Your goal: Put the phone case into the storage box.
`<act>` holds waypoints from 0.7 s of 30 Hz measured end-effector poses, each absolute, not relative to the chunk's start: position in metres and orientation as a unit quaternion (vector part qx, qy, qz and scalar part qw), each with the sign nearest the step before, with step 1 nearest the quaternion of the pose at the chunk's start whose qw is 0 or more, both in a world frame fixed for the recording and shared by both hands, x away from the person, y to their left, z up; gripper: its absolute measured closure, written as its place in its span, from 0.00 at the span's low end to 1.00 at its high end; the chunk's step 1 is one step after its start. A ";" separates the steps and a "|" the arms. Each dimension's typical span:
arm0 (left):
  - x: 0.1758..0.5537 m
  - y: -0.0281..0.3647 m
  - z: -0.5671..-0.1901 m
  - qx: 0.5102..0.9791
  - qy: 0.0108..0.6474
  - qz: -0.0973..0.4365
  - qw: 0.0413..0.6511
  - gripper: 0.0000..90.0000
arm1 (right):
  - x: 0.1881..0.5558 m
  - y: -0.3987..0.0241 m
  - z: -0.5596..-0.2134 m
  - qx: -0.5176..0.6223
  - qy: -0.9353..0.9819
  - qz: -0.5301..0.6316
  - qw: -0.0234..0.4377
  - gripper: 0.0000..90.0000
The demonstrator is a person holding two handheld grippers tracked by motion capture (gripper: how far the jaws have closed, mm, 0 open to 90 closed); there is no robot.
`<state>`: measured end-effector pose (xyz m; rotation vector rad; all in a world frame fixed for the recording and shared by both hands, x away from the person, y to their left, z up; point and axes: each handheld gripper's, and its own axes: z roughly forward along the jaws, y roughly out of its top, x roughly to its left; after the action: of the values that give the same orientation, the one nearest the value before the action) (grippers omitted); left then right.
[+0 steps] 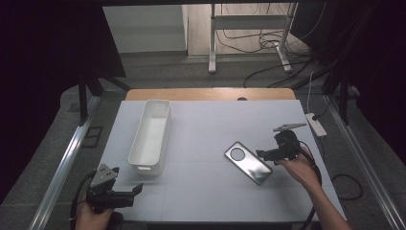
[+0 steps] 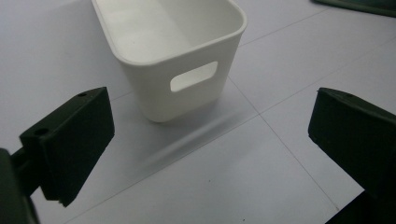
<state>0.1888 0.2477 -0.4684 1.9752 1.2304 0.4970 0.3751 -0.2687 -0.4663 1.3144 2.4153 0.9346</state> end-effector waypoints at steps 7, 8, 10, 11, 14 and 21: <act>0.189 0.248 -0.469 0.771 0.480 0.193 0.372 0.02 | 0.374 -0.265 -0.473 0.438 0.839 0.303 0.114 0.00; 0.189 0.248 -0.469 0.771 0.479 0.193 0.372 0.02 | 0.374 -0.264 -0.474 0.438 0.841 0.297 0.114 0.00; 0.189 0.247 -0.469 0.771 0.479 0.194 0.372 0.02 | 0.374 -0.262 -0.477 0.440 0.844 0.286 0.112 0.00; 0.189 0.247 -0.469 0.771 0.479 0.194 0.371 0.02 | 0.374 -0.261 -0.480 0.438 0.848 0.281 0.107 0.00; 0.189 0.247 -0.469 0.772 0.478 0.194 0.371 0.02 | 0.374 -0.260 -0.485 0.439 0.852 0.268 0.101 0.00; 0.189 0.247 -0.469 0.773 0.477 0.193 0.371 0.02 | 0.374 -0.257 -0.499 0.436 0.862 0.239 0.099 0.07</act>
<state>0.1893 0.2472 -0.4686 1.9813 1.2231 0.4956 0.3736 -0.2573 -0.4987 1.2911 2.5498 0.7066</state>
